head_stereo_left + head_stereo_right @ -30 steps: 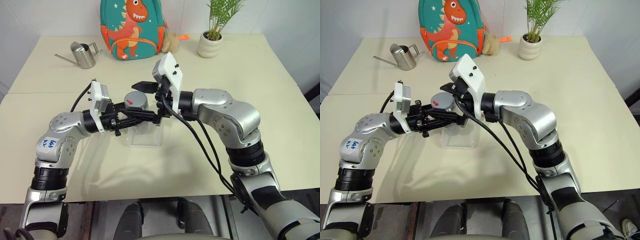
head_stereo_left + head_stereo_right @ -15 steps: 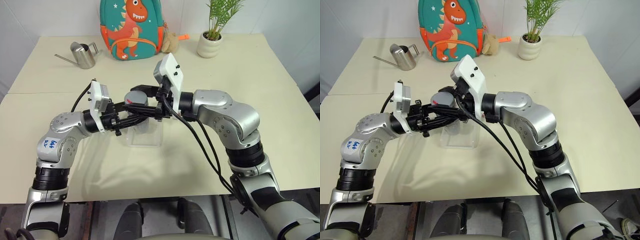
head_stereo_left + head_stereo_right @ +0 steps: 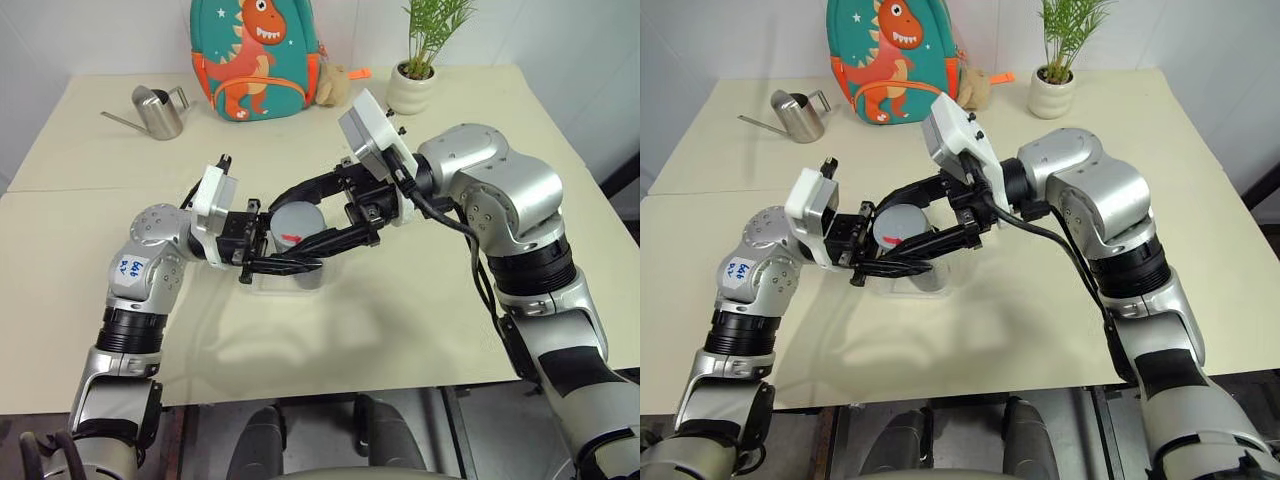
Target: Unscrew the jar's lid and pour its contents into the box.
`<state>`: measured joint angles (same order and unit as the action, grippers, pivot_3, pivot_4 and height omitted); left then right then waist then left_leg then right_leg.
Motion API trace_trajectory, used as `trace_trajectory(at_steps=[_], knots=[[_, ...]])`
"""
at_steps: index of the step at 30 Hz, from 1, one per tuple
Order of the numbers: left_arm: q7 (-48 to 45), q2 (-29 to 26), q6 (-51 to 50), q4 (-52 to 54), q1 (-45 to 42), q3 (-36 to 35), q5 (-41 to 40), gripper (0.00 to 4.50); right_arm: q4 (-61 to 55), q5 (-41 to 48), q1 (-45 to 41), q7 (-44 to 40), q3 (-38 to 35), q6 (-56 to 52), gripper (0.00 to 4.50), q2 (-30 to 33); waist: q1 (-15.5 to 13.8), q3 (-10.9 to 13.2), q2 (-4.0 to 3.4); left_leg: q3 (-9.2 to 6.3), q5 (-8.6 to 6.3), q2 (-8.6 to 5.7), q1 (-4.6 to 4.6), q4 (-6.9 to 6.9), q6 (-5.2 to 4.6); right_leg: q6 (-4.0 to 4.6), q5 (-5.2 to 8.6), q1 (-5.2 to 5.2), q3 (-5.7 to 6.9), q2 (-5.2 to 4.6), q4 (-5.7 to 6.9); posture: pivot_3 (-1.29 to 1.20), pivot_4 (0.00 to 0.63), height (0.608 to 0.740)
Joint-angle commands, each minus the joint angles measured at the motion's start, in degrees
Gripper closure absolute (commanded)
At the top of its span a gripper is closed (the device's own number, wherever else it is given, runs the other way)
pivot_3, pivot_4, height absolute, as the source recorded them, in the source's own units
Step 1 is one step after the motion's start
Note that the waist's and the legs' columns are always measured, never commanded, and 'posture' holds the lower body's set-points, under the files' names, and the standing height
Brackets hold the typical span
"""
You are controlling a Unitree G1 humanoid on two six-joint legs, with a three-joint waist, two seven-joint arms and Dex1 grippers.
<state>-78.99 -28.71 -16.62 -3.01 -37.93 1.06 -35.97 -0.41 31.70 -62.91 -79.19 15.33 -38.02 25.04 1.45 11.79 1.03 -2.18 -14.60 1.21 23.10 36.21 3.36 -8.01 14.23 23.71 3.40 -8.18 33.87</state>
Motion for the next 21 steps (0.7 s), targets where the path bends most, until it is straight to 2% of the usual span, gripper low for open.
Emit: trace_trajectory(at_steps=[1,4,9,10,16,21], knots=[[1.5,0.9,-0.7,-1.3,-2.2,-0.3,0.3,2.54,-3.4,1.2,-2.1,-3.2,1.3,2.2,1.89,-2.2,0.0,0.0,0.0,0.0,0.0,0.0,0.0,0.0,0.01,0.0,0.0,0.0,0.0,0.0,0.0,0.0,0.15,0.74],[1.7,0.4,-0.6,-1.7,-2.2,-1.2,0.6,2.54,-3.5,1.0,-1.5,-1.9,0.5,1.6,1.89,-2.2,0.0,0.0,0.0,0.0,0.01,0.0,0.0,0.01,0.02,0.0,0.0,0.0,0.0,0.0,0.01,0.0,0.15,0.74],[2.1,-1.3,-0.8,-1.7,-1.8,-2.7,0.7,2.54,-2.2,-0.4,-0.5,3.7,-2.9,2.1,0.22,-2.5,0.0,0.0,0.0,0.0,0.02,0.0,-0.01,0.02,0.03,0.0,0.0,0.02,-0.01,0.0,0.07,0.0,0.15,0.74],[2.4,-1.7,-0.8,-1.8,-1.8,-3.1,0.8,2.54,-1.9,-0.9,-0.2,4.9,-3.9,3.7,0.04,-2.8,0.0,0.0,0.0,0.0,0.02,0.0,-0.01,0.02,0.03,0.0,0.0,0.02,-0.01,0.0,0.07,0.0,0.15,0.74],[4.6,-4.0,0.4,-3.2,-1.4,-5.3,2.0,2.54,-4.0,-3.4,2.5,10.8,-5.9,5.6,0.04,-1.0,-0.2,0.0,0.0,0.0,0.02,0.0,0.0,0.02,0.03,0.0,0.0,0.01,-0.02,0.0,0.04,0.0,0.15,0.74],[6.2,-3.5,0.9,-2.7,-0.8,-5.1,3.0,2.54,-6.1,-5.6,4.8,17.9,-4.7,4.5,0.04,-3.0,-0.2,0.0,0.0,0.0,0.02,0.0,0.0,0.02,0.03,0.0,0.0,0.02,-0.02,0.0,0.05,0.0,0.15,0.74]])
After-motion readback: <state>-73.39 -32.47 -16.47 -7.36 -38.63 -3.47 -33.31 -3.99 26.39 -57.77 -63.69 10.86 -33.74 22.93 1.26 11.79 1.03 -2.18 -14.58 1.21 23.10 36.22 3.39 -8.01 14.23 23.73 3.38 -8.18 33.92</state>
